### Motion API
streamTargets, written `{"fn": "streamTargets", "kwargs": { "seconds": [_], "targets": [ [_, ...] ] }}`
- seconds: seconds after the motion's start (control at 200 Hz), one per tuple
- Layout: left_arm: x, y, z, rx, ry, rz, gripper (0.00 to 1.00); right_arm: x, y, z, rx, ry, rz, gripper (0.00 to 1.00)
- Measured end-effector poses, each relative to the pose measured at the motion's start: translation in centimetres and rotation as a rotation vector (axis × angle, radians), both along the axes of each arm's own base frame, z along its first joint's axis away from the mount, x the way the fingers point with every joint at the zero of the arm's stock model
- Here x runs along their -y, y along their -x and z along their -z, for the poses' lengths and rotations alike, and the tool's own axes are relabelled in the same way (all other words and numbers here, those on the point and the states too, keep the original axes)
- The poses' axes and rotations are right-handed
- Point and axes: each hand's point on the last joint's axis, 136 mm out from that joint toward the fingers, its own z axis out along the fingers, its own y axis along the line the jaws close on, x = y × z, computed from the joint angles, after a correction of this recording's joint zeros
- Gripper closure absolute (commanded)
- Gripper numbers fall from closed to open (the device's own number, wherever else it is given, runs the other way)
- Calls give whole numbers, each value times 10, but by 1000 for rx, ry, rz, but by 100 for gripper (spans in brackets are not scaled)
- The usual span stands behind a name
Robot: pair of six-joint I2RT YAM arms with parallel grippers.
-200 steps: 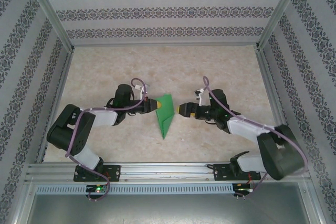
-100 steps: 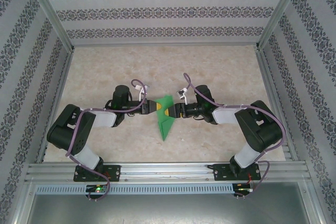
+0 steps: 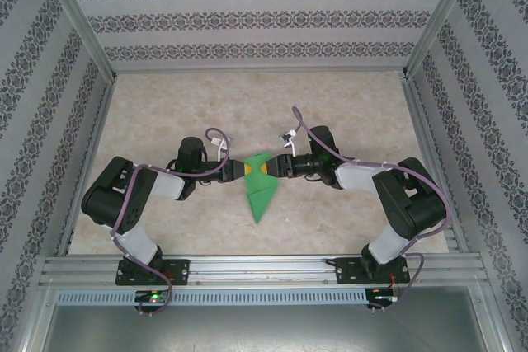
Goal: Fold a paper plane with a square sheet of paper (fold left side to right side)
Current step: Place the paper at the center of the table.
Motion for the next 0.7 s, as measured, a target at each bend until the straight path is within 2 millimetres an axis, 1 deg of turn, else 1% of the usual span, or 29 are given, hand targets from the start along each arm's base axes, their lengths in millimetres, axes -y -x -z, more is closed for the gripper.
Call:
{"fn": "streamTargets", "kwargs": {
  "seconds": [0.225, 0.275, 0.33, 0.45, 0.535, 0.585, 0.7],
  "targets": [
    [0, 1, 3, 0, 0, 0, 100, -4, -8, -8, 16, 5, -6, 58],
    [0, 1, 3, 0, 0, 0, 100, -4, -10, -9, 19, 10, -5, 62],
    [0, 1, 3, 3, 1, 0, 100, -4, -12, -7, 15, 20, 0, 69],
    [0, 1, 3, 5, 1, -1, 89, -3, -17, -1, 5, 58, 14, 89],
    [-2, 1, 5, 3, -1, -8, 78, 0, -19, 6, -20, 94, 39, 100],
    [-3, 2, 7, 5, -5, -13, 73, 3, -21, 10, -31, 115, 54, 100],
    [-11, 2, 14, -2, -27, -50, 65, 9, -23, 19, -50, 160, 85, 100]
  ]
}}
